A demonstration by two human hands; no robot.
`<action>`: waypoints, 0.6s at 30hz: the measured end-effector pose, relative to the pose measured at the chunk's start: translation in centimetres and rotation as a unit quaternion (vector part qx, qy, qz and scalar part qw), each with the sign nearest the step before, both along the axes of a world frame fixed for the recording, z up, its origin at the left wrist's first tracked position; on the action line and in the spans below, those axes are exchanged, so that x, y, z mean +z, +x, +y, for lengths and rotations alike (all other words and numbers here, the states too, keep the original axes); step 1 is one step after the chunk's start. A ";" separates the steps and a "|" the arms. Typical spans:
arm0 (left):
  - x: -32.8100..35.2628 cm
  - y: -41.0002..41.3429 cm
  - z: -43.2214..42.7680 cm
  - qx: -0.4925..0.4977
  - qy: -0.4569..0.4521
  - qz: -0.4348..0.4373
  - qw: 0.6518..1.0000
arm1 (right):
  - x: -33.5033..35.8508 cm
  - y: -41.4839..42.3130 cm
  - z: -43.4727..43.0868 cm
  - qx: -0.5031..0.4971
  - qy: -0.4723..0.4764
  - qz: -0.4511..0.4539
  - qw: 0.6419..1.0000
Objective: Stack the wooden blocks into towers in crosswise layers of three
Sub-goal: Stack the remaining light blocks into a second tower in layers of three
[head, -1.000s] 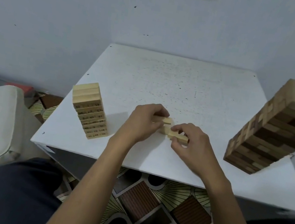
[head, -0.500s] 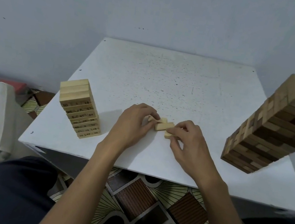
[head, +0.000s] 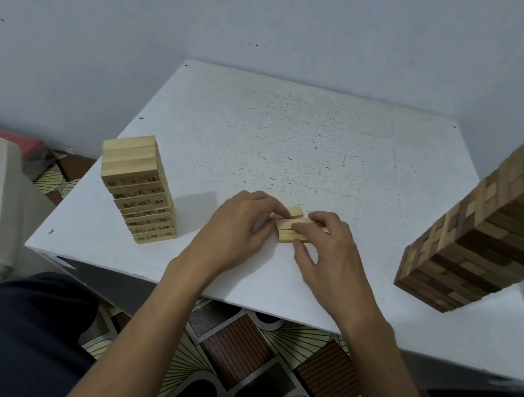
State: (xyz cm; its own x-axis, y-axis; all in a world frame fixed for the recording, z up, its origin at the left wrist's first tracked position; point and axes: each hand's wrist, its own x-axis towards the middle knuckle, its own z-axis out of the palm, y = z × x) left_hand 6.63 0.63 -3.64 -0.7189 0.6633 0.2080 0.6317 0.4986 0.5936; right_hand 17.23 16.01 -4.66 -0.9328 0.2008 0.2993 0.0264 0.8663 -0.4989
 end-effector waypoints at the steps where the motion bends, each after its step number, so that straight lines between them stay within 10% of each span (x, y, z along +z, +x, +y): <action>1: 0.0 0.0 -0.1 0.003 0.002 -0.001 1.000 | 0.0 0.0 0.0 -0.008 0.008 0.004 1.000; 18: 0.4 1.2 0.0 0.005 -0.030 -0.047 0.998 | 0.2 0.0 -0.1 -0.051 0.005 -0.010 0.999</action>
